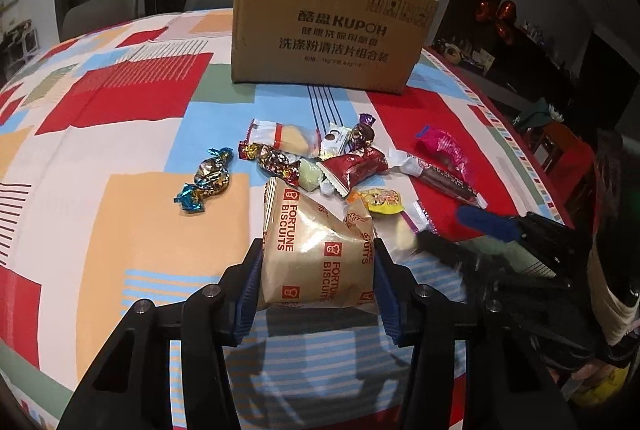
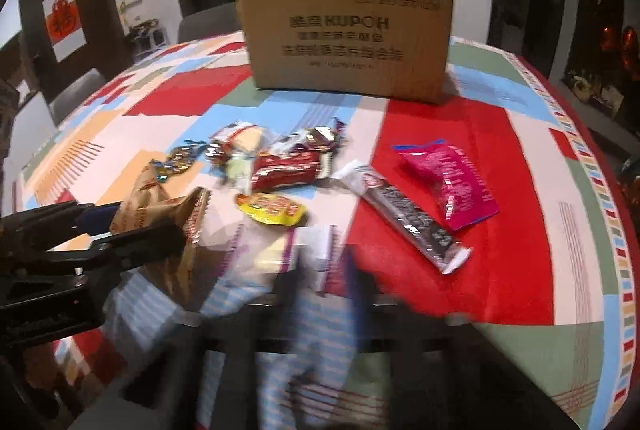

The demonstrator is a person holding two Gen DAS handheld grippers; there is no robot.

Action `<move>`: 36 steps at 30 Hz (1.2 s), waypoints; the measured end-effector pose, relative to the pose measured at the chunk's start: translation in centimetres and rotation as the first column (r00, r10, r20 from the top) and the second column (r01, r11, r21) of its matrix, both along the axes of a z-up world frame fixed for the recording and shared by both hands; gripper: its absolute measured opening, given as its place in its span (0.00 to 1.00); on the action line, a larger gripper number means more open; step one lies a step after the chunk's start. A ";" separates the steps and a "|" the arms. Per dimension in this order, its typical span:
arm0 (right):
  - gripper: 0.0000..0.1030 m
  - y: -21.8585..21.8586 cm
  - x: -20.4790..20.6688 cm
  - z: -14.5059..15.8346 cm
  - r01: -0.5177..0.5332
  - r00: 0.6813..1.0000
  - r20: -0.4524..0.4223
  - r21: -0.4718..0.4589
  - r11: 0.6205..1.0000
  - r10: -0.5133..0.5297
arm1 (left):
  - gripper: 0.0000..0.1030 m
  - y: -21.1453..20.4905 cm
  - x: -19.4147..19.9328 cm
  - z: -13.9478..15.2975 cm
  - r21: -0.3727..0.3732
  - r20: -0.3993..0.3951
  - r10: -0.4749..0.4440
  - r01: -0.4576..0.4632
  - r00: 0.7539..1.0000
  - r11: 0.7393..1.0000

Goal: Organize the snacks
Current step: 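Grasp the gold Fortune Biscuits bag with the left gripper while the right gripper grasps the clear wrapped cake, then lift the biscuit bag with the left gripper while the right gripper carries the cake toward the box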

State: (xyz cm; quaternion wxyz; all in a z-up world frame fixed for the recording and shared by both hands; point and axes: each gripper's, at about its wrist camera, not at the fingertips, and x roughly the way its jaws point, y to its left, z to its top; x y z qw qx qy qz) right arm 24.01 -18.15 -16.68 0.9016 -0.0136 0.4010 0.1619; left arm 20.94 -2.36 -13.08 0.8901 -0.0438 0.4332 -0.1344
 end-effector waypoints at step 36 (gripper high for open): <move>0.34 3.4 -0.5 -0.8 -0.083 0.996 0.021 -0.146 0.986 0.087 | 0.48 1.6 -0.9 0.9 0.006 0.018 0.041 -0.041 0.999 0.999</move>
